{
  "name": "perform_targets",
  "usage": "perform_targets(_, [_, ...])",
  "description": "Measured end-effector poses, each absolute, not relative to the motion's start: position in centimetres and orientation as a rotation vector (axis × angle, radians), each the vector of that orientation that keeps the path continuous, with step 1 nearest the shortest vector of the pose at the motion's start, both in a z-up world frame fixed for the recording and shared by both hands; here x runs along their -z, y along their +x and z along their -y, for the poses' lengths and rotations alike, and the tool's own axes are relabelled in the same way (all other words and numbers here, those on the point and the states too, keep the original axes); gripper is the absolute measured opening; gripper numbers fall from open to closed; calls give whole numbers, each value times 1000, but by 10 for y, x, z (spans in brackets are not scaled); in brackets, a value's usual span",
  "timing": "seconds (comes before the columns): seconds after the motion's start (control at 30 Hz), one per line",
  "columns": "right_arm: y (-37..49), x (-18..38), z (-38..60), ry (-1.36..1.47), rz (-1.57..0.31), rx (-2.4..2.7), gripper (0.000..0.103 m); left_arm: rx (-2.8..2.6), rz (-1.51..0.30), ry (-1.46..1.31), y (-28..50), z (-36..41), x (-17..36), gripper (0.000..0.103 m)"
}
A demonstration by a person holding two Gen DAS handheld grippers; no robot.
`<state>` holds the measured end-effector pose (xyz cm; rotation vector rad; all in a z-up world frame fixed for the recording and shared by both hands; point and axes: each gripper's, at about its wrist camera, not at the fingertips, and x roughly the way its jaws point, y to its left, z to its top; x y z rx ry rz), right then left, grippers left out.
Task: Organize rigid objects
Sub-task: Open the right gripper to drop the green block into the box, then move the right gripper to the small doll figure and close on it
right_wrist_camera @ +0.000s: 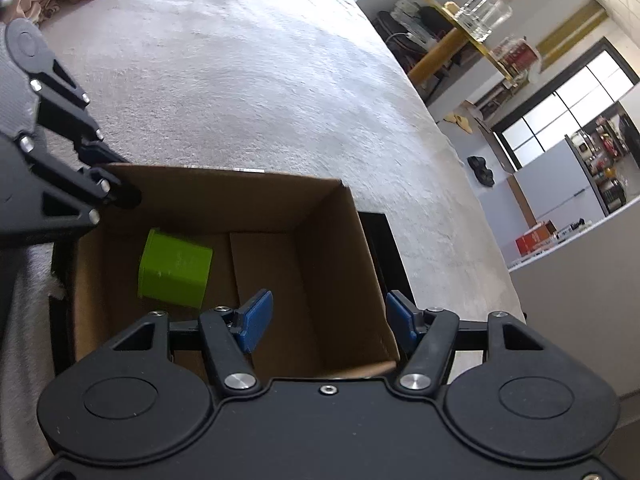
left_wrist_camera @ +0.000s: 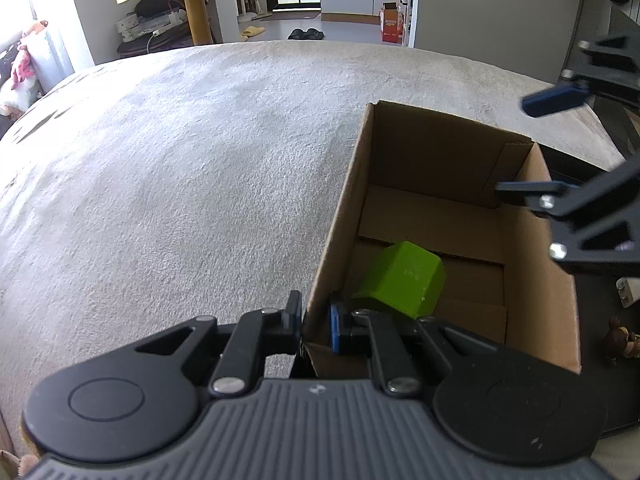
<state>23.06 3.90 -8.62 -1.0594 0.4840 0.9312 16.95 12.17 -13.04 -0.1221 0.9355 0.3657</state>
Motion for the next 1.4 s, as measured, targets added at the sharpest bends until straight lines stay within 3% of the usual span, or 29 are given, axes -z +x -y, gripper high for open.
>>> perform_targets(0.73, [221,76,78,-882,-593,-775,64,-383,-941,-79,171,-114,130,13])
perform_targets(1.4, [206,116,162,-693,-790,-682,64,-399,-942,-43,173,-107,128,13])
